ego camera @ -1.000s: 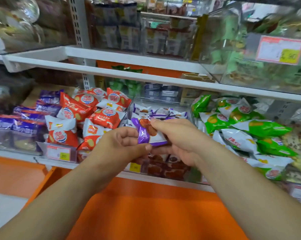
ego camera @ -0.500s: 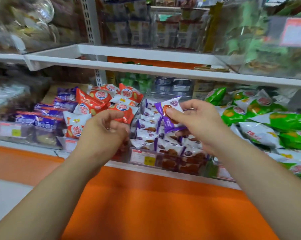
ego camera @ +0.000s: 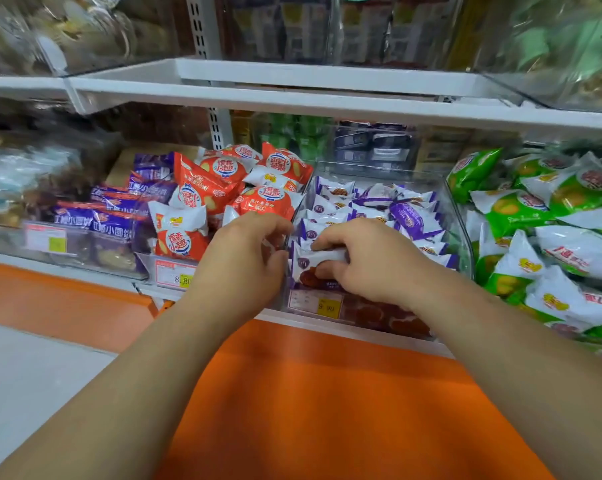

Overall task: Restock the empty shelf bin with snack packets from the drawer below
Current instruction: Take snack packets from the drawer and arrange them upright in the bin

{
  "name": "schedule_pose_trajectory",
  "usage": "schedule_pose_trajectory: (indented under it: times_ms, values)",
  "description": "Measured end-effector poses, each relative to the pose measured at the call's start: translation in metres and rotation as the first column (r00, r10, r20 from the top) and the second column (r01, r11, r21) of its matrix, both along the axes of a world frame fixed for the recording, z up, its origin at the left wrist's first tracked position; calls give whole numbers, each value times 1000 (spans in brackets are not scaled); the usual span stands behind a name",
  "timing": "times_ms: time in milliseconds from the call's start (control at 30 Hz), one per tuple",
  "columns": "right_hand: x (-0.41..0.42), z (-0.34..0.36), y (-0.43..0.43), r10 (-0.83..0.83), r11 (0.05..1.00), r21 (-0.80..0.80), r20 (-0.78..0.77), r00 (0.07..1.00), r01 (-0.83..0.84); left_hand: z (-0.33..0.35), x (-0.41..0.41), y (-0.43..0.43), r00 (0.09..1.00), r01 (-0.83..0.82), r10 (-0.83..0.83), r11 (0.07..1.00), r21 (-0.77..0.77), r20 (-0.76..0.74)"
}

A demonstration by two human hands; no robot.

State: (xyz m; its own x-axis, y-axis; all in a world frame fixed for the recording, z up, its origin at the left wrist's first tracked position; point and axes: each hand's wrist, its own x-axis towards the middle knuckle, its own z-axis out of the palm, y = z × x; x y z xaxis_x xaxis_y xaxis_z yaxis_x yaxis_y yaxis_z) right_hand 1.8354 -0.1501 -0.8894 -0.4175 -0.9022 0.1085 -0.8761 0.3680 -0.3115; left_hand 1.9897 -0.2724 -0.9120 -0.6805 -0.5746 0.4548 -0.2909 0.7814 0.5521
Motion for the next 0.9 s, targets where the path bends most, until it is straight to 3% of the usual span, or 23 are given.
schedule_pose_trajectory:
  times_ms: [100, 267, 400, 567, 667, 767, 900]
  values:
    - [1, -3, 0, -10, 1000, -23, -132, 991, 7, -4, -1, -1, 1000, 19, -19, 1000, 2, 24]
    - [-8, -8, 3, -46, 992, -111, 62, 997, 52, -6, -4, 3, 990, 124, -125, 992, 14, 67]
    - [-9, -11, 4, -51, 994, -99, -49, 998, 46, -7, -11, 4, 986, 120, -115, 992, -31, 121]
    - [-17, -15, 4, -72, 977, -196, 56, 996, 82, 6, -19, -3, 989, 25, -1, 987, -161, 145]
    - [-24, -16, 6, -51, 954, -282, 188, 981, 104, 21, -27, -17, 928, 147, 47, 866, -478, 370]
    - [-27, -14, 9, -21, 933, -336, 303, 953, 128, 31, -38, -29, 811, 362, 12, 776, -517, 585]
    - [-25, -11, 14, 64, 955, -296, 263, 963, 17, 36, -70, -45, 692, 535, -16, 682, -498, 722]
